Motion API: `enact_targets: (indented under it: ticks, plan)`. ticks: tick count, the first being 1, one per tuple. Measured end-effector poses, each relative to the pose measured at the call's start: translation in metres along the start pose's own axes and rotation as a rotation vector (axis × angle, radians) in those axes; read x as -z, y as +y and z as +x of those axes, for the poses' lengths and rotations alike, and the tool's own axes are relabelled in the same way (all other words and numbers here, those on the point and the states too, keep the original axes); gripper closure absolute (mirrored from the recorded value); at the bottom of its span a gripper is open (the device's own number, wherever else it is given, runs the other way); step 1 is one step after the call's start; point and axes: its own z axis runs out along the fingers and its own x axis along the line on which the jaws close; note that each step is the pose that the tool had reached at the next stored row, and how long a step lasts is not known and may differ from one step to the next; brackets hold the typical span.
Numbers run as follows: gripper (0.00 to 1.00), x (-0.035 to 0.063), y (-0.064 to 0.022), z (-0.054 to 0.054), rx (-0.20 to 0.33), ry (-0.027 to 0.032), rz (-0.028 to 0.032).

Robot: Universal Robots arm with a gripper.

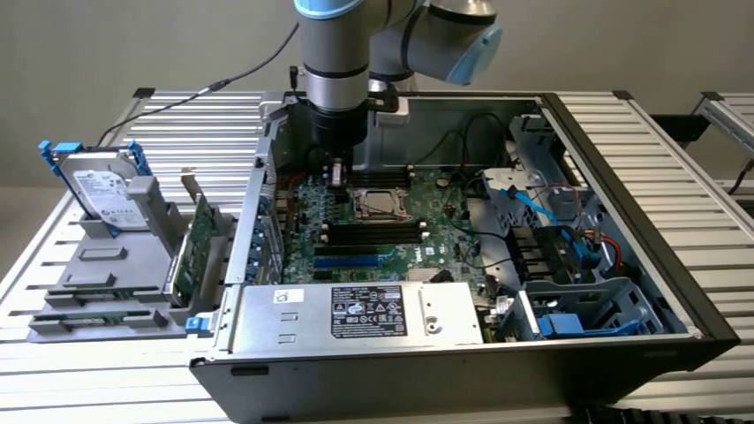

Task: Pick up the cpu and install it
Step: 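Install the first cpu locking lever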

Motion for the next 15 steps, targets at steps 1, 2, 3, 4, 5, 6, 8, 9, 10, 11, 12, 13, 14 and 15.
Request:
enact_targets:
  ticks: [1, 2, 3, 4, 5, 6, 8, 9, 10, 11, 12, 13, 14, 15]
  plan:
    - [0.89, 0.0, 0.0, 0.0, -0.01, 0.0002, -0.0004]
    - [0.89, 0.0, -0.0001, 0.0, -0.019, 0.0002, -0.0007]
    - [0.89, 0.0, -0.0001, 0.0, -0.029, 0.0002, -0.0011]
    - [0.89, 0.0, -0.0002, 0.0, -0.041, 0.0002, -0.0013]
    - [0.89, 0.0, -0.0002, 0.0, -0.051, 0.0003, -0.0015]
    - [0.89, 0.0, -0.0002, 0.0, -0.062, 0.0003, -0.0016]
    - [0.89, 0.0, -0.0002, 0.0, -0.084, 0.0003, -0.0017]
    - [0.89, 0.0, -0.0002, 0.0, -0.095, 0.0003, -0.0018]
    - [0.89, 0.0, -0.0002, 0.0, -0.107, 0.0004, -0.0019]
    - [0.89, 0.0, -0.0002, 0.0, -0.118, 0.0003, -0.002]
    - [0.89, 0.0, -0.0002, 0.0, -0.13, 0.0003, -0.0021]
    - [0.89, 0.0, -0.0002, 0.0, -0.142, 0.0002, -0.0022]
    - [0.89, 0.0, -0.0002, 0.0, -0.153, 0.0002, -0.0022]
    - [0.89, 0.0, -0.0002, 0.0, -0.165, 0.0001, -0.0023]
